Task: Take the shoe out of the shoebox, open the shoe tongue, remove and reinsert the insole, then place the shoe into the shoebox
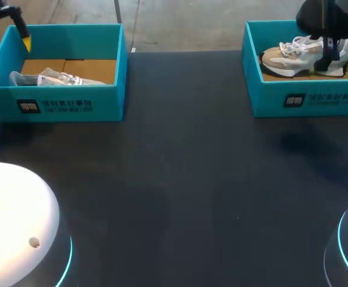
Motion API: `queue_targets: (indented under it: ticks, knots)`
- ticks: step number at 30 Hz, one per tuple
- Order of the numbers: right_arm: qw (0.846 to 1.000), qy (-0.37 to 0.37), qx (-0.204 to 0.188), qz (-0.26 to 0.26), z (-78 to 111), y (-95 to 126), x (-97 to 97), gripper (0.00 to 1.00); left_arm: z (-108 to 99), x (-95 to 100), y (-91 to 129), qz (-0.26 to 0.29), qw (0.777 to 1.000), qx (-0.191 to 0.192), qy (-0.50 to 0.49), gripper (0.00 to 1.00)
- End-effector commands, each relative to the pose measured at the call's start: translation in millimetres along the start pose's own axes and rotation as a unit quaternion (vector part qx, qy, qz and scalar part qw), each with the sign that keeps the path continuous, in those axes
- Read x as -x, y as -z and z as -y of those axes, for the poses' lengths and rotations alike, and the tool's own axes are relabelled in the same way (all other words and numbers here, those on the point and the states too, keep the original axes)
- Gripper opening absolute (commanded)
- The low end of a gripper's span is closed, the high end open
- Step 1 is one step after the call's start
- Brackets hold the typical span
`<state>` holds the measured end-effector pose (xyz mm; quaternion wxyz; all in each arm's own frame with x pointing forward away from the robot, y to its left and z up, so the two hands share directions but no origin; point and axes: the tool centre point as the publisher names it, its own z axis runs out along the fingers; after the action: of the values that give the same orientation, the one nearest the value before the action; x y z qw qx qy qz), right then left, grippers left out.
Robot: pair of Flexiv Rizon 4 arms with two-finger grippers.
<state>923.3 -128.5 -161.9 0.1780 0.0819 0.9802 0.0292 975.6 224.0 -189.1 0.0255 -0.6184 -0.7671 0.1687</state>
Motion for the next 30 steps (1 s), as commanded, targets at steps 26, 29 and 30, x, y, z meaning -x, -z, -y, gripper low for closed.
queue_targets:
  ticks: [26,29,30]
  knots:
    - [0.956,-0.269,0.076,-0.089,16.2,-4.6,34.3,1.0,21.2,3.7,-20.4,0.004,1.0,0.009,0.011,1.0]
    - [0.956,-0.269,0.076,-0.089,16.2,-4.6,34.3,1.0,21.2,3.7,-20.4,0.004,1.0,0.009,0.011,1.0]
    - [0.956,-0.269,0.076,-0.089,16.2,-4.6,34.3,1.0,21.2,3.7,-20.4,0.004,1.0,0.009,0.011,1.0]
